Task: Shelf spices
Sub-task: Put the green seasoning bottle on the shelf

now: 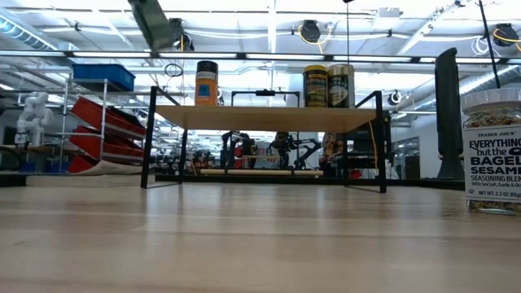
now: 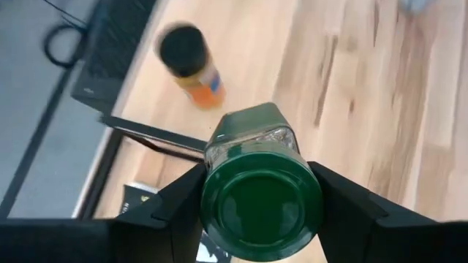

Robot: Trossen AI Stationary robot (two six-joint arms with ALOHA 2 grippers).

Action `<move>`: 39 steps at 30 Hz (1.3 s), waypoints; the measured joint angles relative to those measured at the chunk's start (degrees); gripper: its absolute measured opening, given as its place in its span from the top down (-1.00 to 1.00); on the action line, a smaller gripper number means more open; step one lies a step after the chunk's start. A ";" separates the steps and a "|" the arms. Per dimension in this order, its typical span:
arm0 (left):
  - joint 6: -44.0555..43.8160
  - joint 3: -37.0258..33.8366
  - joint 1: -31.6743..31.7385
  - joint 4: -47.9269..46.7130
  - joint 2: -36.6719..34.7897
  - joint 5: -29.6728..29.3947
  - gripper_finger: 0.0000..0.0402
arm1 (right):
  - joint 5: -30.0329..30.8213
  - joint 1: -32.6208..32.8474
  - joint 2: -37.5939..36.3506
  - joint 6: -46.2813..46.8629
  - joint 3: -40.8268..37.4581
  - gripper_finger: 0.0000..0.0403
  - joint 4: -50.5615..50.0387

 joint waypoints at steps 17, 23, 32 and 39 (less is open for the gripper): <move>15.67 -0.27 4.49 -0.01 11.96 0.05 -0.05 | -0.21 -2.18 0.00 -2.99 0.00 -0.53 -0.15; 20.70 -0.23 10.05 0.09 14.40 0.01 -0.05 | -0.23 -2.16 0.00 -3.13 0.00 -0.53 -0.30; 25.03 -0.07 12.98 2.47 16.09 1.94 -0.05 | -0.23 -2.16 0.00 -3.14 0.00 -0.53 -0.39; 26.76 -0.05 12.96 3.30 17.12 1.98 -0.05 | -0.23 -2.16 0.00 -3.14 0.00 -0.53 -0.44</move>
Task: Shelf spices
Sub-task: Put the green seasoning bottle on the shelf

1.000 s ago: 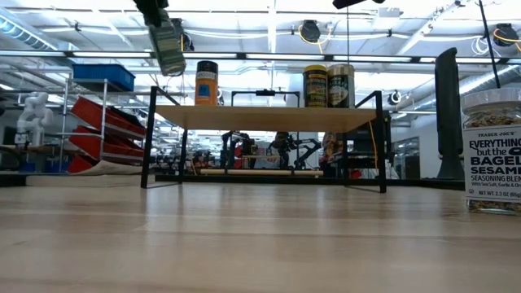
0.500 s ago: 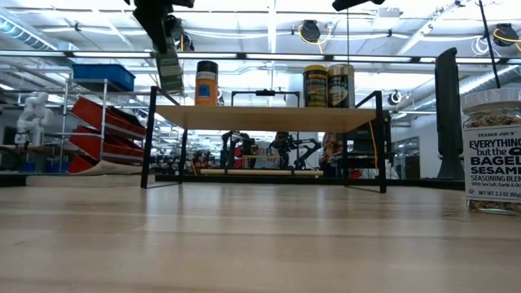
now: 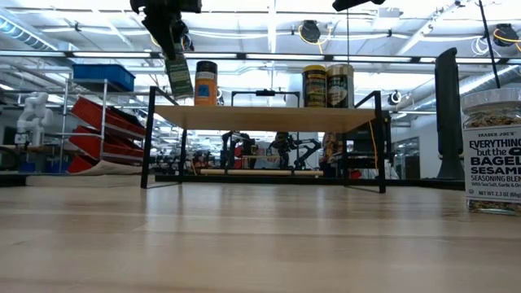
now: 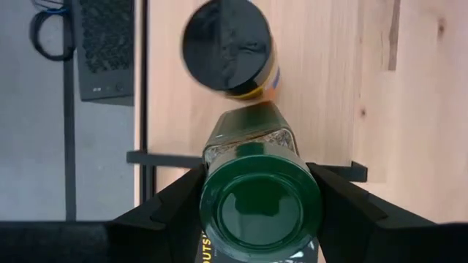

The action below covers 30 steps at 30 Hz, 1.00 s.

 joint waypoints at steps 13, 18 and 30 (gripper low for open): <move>3.88 -0.17 -0.07 0.16 4.33 -0.26 -0.05 | 0.00 0.00 0.00 0.03 0.00 -0.53 0.02; 6.28 -0.17 -0.07 0.29 4.84 -0.51 -0.05 | 0.00 0.00 0.00 0.02 0.00 -0.53 0.02; 6.42 -0.17 -1.00 1.25 4.78 -1.24 -0.08 | 0.00 0.00 0.00 -0.39 0.00 -0.53 0.02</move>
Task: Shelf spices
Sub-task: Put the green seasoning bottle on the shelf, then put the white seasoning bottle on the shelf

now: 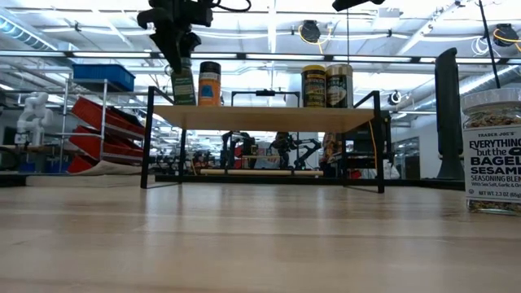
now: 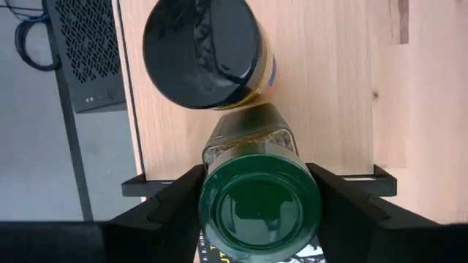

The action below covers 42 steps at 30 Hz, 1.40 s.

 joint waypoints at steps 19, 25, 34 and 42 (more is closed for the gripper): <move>1.88 0.02 -2.62 1.97 -0.04 -9.00 -0.40 | 0.00 0.00 0.00 -0.46 0.00 -0.53 0.02; 1.85 0.02 -2.62 3.39 -0.07 -10.55 -0.40 | 0.00 0.00 0.00 -0.46 0.00 -0.53 0.00; -2.54 0.02 -3.10 3.91 -0.72 -10.61 -0.40 | 0.00 0.00 0.00 -0.26 0.00 -0.53 0.00; -9.49 0.02 -8.61 4.08 -6.23 -9.66 -0.40 | -3.77 -1.22 -0.07 6.81 2.52 -0.53 -2.29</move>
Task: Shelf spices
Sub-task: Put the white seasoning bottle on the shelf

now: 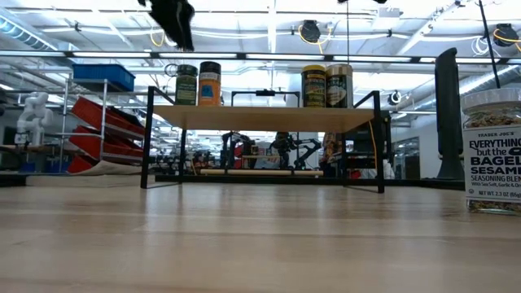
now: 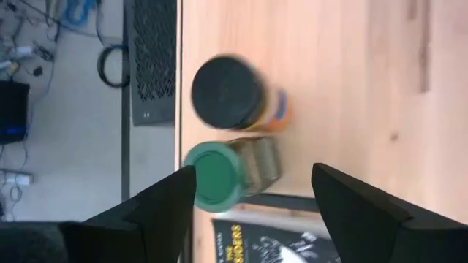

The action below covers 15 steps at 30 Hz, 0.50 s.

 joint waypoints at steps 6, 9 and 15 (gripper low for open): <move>-10.22 0.01 -7.12 3.76 -4.98 0.22 -0.40 | -6.36 -0.20 -0.02 7.33 8.36 -0.53 -17.17; -17.05 0.04 -10.51 5.20 -6.53 0.81 -0.40 | -8.40 -0.24 -0.02 13.95 9.97 -0.53 -28.72; -28.08 0.04 -16.39 6.53 -7.19 4.71 -0.40 | -10.33 -0.20 0.10 28.11 7.52 -0.61 -40.22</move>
